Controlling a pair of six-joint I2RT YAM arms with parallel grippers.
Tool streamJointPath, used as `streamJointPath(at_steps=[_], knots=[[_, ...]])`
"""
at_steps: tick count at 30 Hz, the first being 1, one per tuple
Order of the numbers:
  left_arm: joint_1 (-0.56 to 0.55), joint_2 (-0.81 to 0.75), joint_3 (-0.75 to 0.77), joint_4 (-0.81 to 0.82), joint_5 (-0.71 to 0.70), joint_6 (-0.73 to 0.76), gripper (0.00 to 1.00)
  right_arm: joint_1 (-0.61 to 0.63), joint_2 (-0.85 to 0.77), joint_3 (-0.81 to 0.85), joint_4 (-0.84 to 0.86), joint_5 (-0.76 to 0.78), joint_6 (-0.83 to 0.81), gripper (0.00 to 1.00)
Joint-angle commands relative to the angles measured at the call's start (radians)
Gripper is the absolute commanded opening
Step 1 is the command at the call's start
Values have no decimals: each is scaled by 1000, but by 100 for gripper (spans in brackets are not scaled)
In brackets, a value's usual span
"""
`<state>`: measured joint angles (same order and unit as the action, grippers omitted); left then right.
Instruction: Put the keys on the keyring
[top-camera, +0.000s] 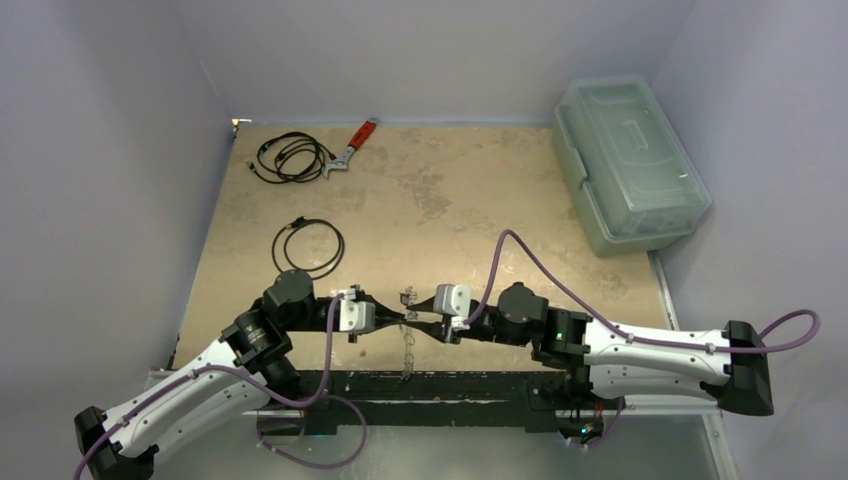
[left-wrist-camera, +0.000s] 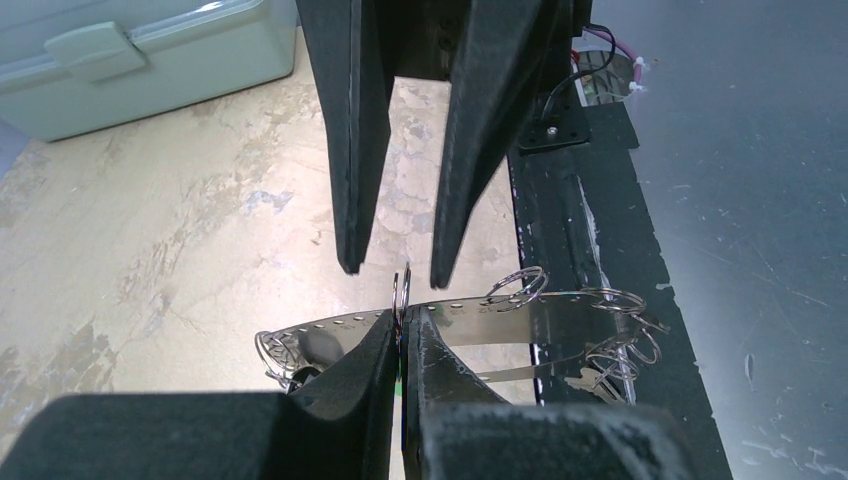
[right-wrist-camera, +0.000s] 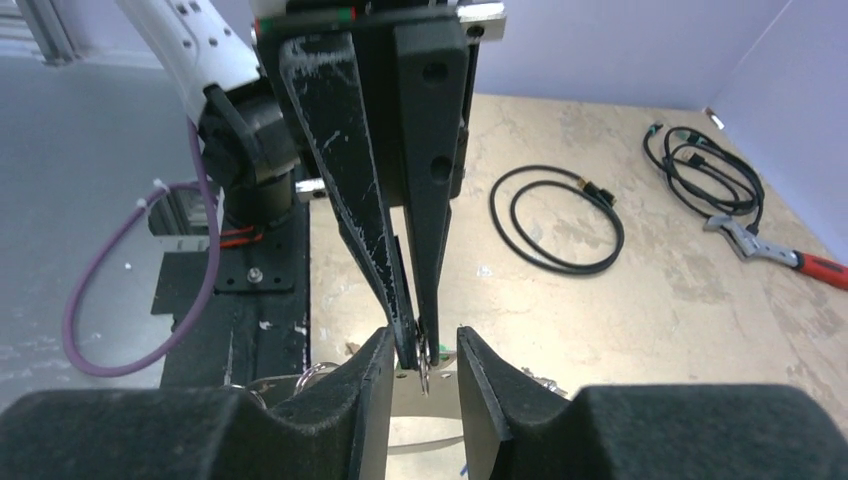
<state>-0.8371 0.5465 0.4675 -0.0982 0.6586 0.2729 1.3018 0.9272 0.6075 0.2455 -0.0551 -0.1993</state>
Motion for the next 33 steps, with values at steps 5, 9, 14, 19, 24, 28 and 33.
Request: streamJointPath(at_steps=[5, 9, 14, 19, 24, 28, 33], knots=[[1, -6, 44, 61, 56, 4, 0, -1, -27, 12, 32, -13, 29, 27], [2, -5, 46, 61, 54, 0, 0, -1, -9, 21, 19, -27, 28, 27], [2, -8, 45, 61, 53, 0, 0, -1, -3, 22, 15, -25, 28, 28], [2, -7, 44, 64, 54, -1, 0, -1, 7, 26, 10, -23, 29, 26], [3, -11, 44, 63, 53, 0, 0, -1, 15, 26, 6, -14, 31, 26], [2, -13, 44, 64, 52, 0, 0, -1, 8, 22, 5, -5, 34, 26], [2, -15, 44, 63, 56, 0, 0, -1, 4, 18, 7, 1, 35, 21]])
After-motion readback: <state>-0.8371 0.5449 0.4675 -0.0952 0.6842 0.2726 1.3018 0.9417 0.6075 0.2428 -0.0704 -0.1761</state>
